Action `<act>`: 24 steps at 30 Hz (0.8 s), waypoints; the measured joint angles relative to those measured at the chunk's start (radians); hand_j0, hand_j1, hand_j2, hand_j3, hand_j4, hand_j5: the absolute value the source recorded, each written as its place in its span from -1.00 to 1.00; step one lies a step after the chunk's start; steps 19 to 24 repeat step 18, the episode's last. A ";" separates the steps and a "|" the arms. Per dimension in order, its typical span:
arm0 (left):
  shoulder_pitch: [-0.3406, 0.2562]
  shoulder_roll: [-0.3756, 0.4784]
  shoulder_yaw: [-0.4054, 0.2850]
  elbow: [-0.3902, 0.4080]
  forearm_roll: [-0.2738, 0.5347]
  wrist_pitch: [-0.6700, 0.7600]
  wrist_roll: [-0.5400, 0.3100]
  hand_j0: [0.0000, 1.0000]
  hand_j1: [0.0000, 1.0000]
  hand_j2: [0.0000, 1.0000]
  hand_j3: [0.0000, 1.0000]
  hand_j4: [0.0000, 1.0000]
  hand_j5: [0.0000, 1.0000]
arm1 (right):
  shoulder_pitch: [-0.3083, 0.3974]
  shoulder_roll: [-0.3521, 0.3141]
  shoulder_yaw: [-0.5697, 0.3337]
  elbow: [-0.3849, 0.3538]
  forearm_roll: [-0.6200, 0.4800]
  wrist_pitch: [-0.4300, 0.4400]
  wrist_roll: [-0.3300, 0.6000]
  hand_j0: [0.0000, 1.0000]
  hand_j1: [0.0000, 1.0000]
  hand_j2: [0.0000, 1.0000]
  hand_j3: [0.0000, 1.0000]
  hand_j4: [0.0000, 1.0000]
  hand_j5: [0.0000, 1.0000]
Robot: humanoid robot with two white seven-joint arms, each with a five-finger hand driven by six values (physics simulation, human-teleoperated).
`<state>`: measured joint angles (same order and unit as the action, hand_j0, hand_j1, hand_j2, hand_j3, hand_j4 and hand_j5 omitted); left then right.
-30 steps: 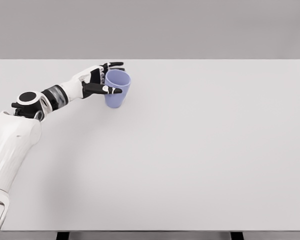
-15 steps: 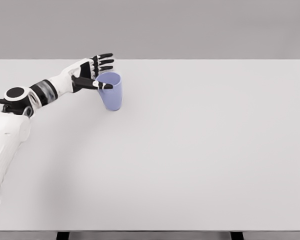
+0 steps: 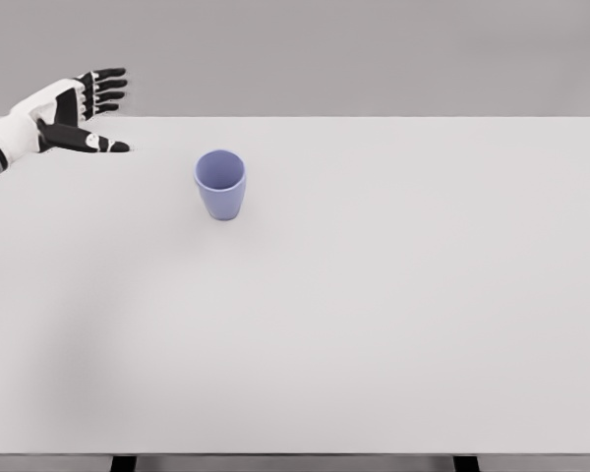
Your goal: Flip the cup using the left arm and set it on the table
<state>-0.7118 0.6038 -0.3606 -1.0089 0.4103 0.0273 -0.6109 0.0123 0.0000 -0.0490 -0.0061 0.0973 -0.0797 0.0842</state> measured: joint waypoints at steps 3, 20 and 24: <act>0.008 0.044 -0.001 0.006 -0.133 -0.178 0.000 1.00 1.00 1.00 1.00 1.00 1.00 | -0.002 0.000 0.000 0.000 0.000 0.000 0.000 1.00 1.00 1.00 1.00 1.00 1.00; 0.021 0.029 -0.014 0.107 -0.423 -0.517 0.000 1.00 1.00 1.00 1.00 1.00 1.00 | 0.000 0.000 0.000 0.000 0.000 0.000 0.000 1.00 1.00 1.00 1.00 1.00 1.00; 0.021 0.029 -0.014 0.107 -0.423 -0.517 0.000 1.00 1.00 1.00 1.00 1.00 1.00 | 0.000 0.000 0.000 0.000 0.000 0.000 0.000 1.00 1.00 1.00 1.00 1.00 1.00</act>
